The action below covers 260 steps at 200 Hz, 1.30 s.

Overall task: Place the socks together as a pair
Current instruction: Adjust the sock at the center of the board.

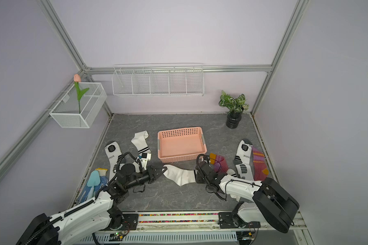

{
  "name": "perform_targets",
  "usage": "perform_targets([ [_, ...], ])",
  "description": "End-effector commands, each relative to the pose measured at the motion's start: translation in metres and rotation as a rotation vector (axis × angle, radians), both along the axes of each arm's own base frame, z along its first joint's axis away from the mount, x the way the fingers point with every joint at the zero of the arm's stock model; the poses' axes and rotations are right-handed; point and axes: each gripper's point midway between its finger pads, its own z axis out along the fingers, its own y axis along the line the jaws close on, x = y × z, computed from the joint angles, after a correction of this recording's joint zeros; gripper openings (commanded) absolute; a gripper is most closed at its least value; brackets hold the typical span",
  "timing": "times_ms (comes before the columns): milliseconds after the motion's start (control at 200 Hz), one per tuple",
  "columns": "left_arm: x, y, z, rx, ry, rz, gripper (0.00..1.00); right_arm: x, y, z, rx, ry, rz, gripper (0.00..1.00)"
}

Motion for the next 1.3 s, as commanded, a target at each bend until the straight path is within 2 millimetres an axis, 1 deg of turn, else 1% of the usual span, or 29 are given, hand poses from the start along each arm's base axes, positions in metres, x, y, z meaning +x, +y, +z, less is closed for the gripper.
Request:
perform_targets([
  [0,0.000,-0.002,0.045,-0.189,-0.051,-0.003,0.01,-0.015,-0.005,-0.018,-0.011,0.076,0.016,0.16],
  [105,-0.002,-0.002,0.061,-0.260,-0.071,-0.004,0.01,-0.016,0.003,-0.017,0.025,0.075,0.043,0.16],
  [230,-0.004,-0.001,0.072,-0.299,-0.090,-0.003,0.01,-0.017,0.012,-0.015,0.068,0.075,0.073,0.16],
  [285,-0.004,0.001,0.083,-0.341,-0.111,0.007,0.01,-0.017,0.012,-0.015,0.070,0.077,0.073,0.17],
  [290,-0.005,0.001,0.075,-0.332,-0.098,0.009,0.01,-0.017,0.012,-0.015,0.070,0.077,0.073,0.17],
  [300,-0.006,0.002,0.071,-0.329,-0.092,0.012,0.01,-0.017,0.012,-0.016,0.068,0.078,0.072,0.16],
  [355,-0.009,-0.002,0.070,-0.312,-0.096,-0.013,0.01,-0.017,0.010,-0.017,0.061,0.081,0.066,0.16],
  [385,-0.010,-0.004,0.059,-0.268,-0.077,-0.022,0.01,-0.018,0.008,-0.018,0.054,0.084,0.061,0.16],
  [395,-0.008,-0.006,0.069,-0.273,-0.095,-0.024,0.01,-0.017,0.008,-0.017,0.053,0.081,0.059,0.16],
  [415,-0.007,-0.007,0.066,-0.249,-0.091,-0.022,0.01,-0.018,0.006,-0.018,0.045,0.084,0.055,0.16],
  [465,-0.007,-0.007,0.048,-0.160,-0.066,-0.018,0.01,-0.018,0.002,-0.019,0.029,0.083,0.044,0.16],
  [550,-0.007,-0.001,0.019,-0.030,-0.043,0.001,0.02,-0.018,-0.006,-0.019,-0.010,0.080,0.022,0.16],
  [690,-0.014,0.007,-0.014,0.076,-0.008,-0.002,0.10,-0.018,-0.015,-0.019,-0.043,0.069,0.002,0.17],
  [790,-0.019,0.011,-0.041,0.174,0.033,-0.024,0.11,-0.017,-0.018,-0.016,-0.051,0.060,-0.003,0.17],
  [820,-0.020,0.015,-0.050,0.205,0.060,-0.020,0.12,-0.016,-0.018,-0.016,-0.054,0.058,-0.003,0.17],
  [845,-0.020,0.018,-0.057,0.242,0.051,-0.025,0.12,-0.016,-0.019,-0.014,-0.057,0.055,-0.004,0.17],
  [885,-0.019,0.023,-0.064,0.270,0.062,-0.021,0.14,-0.016,-0.019,-0.013,-0.060,0.050,-0.002,0.17],
  [920,-0.016,0.029,-0.070,0.302,0.071,-0.011,0.21,-0.015,-0.020,-0.012,-0.061,0.047,0.000,0.17],
  [950,-0.014,0.036,-0.076,0.339,0.077,0.003,0.33,-0.015,-0.020,-0.012,-0.061,0.046,0.001,0.18],
  [975,-0.011,0.042,-0.079,0.375,0.076,0.019,0.41,-0.015,-0.020,-0.011,-0.062,0.043,0.003,0.18],
  [1020,-0.007,0.053,-0.084,0.445,0.071,0.048,0.46,-0.015,-0.020,-0.010,-0.063,0.042,0.009,0.18],
  [1045,-0.006,0.057,-0.086,0.479,0.062,0.058,0.51,-0.015,-0.020,-0.009,-0.063,0.042,0.009,0.18],
  [1060,-0.006,0.060,-0.086,0.497,0.059,0.062,0.55,-0.016,-0.020,-0.009,-0.064,0.043,0.010,0.18],
  [1080,-0.004,0.064,-0.088,0.525,0.054,0.076,0.64,-0.016,-0.020,-0.009,-0.064,0.042,0.014,0.18],
  [1105,-0.002,0.070,-0.089,0.562,0.051,0.100,0.71,-0.016,-0.020,-0.009,-0.063,0.041,0.014,0.18],
  [1145,0.001,0.078,-0.090,0.600,0.051,0.129,0.74,-0.016,-0.019,-0.007,-0.060,0.039,0.018,0.18],
  [1295,0.014,0.102,-0.090,0.688,0.063,0.268,0.75,-0.014,-0.016,0.002,-0.051,0.021,0.039,0.18],
])
